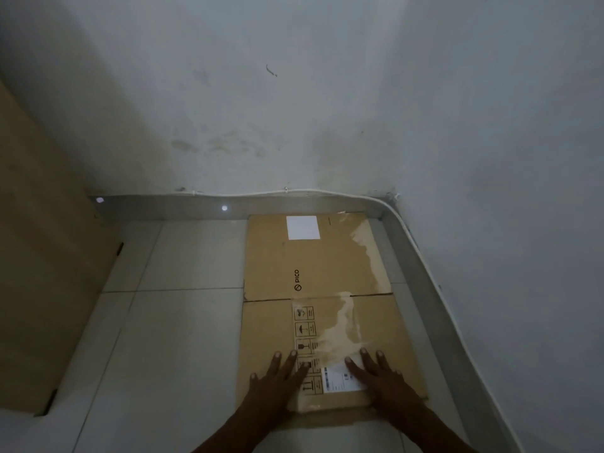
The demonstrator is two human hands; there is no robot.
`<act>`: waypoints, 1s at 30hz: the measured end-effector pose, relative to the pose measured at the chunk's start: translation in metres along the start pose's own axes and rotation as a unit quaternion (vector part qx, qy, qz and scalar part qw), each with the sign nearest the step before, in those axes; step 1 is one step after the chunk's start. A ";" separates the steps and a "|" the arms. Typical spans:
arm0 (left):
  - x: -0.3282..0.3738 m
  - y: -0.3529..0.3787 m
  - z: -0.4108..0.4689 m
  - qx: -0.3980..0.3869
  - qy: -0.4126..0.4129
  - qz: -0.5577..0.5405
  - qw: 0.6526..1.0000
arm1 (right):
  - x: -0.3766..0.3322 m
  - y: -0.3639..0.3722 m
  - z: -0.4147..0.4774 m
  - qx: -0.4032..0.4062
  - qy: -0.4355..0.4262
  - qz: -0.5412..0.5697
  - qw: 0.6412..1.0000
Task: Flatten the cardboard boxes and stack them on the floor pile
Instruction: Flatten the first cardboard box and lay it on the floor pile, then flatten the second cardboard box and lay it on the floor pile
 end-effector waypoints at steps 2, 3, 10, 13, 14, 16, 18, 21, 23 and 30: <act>0.001 0.004 0.003 -0.005 -0.004 0.007 1.000 | 0.000 0.003 -0.002 0.000 0.005 -0.009 1.000; 0.001 0.005 0.003 -0.005 -0.004 0.008 1.000 | 0.000 0.004 -0.003 0.002 0.007 -0.011 1.000; 0.006 -0.040 -0.032 0.025 -0.025 0.055 0.998 | -0.024 -0.038 -0.021 0.026 0.036 -0.034 0.998; 0.015 -0.094 -0.072 0.079 -0.031 0.073 0.994 | -0.057 -0.104 -0.051 0.082 0.028 -0.009 0.996; 0.019 -0.117 -0.088 0.095 -0.032 0.078 0.992 | -0.069 -0.131 -0.065 0.100 0.020 -0.007 0.995; 0.027 -0.165 -0.125 0.117 -0.037 0.083 0.989 | -0.091 -0.186 -0.097 0.129 0.007 -0.005 0.992; 0.037 -0.216 -0.169 0.130 -0.047 0.080 0.987 | -0.113 -0.242 -0.135 0.149 -0.001 0.007 0.989; 0.058 -0.292 -0.243 0.139 -0.058 0.078 0.986 | -0.146 -0.322 -0.202 0.152 -0.021 0.011 0.988; 0.076 -0.343 -0.297 0.155 -0.065 0.078 0.983 | -0.165 -0.373 -0.251 0.157 -0.032 0.007 0.987; 0.124 -0.492 -0.480 0.182 -0.091 0.064 0.977 | -0.242 -0.529 -0.409 0.184 -0.067 0.038 0.980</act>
Point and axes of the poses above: each hand's wrist, its own z-axis towards the middle knuckle, its own y-axis out of the palm, x = y × z, the point moved 2 cm from there along z, towards the middle knuckle, and after that the axes turned 5 degrees about y, right-handed, at the moved point
